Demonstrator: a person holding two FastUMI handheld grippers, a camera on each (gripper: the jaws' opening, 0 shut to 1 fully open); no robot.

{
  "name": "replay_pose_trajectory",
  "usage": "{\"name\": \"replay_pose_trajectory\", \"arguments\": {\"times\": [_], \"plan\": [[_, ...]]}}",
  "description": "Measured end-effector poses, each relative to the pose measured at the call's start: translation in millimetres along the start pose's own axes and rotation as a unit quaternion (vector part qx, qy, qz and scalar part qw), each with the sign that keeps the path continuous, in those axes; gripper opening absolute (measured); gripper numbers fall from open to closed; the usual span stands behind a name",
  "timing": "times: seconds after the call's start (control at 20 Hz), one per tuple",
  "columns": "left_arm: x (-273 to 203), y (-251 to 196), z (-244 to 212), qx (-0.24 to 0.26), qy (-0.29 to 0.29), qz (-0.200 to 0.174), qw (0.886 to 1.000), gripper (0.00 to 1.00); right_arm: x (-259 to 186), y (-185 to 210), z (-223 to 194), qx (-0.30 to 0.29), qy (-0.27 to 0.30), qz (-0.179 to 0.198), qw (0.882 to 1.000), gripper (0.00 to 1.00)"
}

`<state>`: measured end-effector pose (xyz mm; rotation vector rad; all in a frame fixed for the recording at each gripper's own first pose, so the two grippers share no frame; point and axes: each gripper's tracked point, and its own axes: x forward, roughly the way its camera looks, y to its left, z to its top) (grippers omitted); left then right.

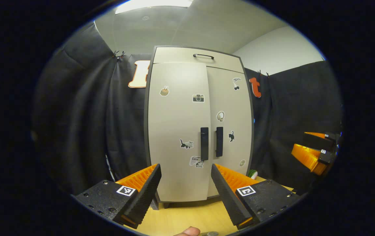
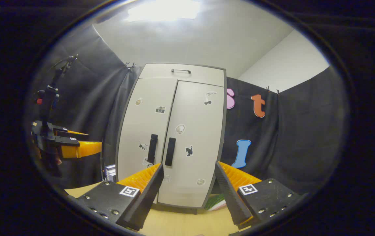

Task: Grasp the bottle in the cabinet with the left hand and place it on the coaster, then close the right door with the right hand and the left door with the left hand.

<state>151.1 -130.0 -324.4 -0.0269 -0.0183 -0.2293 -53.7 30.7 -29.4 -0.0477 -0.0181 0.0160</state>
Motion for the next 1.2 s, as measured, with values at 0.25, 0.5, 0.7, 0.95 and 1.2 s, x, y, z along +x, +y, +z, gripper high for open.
{"name": "replay_pose_trajectory", "arguments": {"times": [0.25, 0.5, 0.7, 0.95, 1.2], "plan": [[16, 0, -6, 0.010, 0.005, 0.015, 1.000, 0.96, 16, -2, -14, -0.012, 0.012, 0.000, 1.000, 0.94], [32, -11, -15, 0.016, 0.019, 0.022, 0.999, 0.96, 34, -18, -24, -0.006, 0.017, 0.009, 1.000, 0.95], [41, -30, -15, 0.001, 0.020, 0.021, 1.000, 0.96, 43, -36, -26, -0.001, 0.019, 0.011, 1.000, 0.94], [43, -44, -6, -0.012, 0.012, 0.025, 1.000, 0.96, 42, -55, -26, -0.006, 0.014, 0.009, 1.000, 0.94], [38, -61, -12, -0.001, 0.016, 0.019, 1.000, 0.96, 35, -54, -21, -0.003, 0.008, 0.018, 1.000, 0.92]]}}
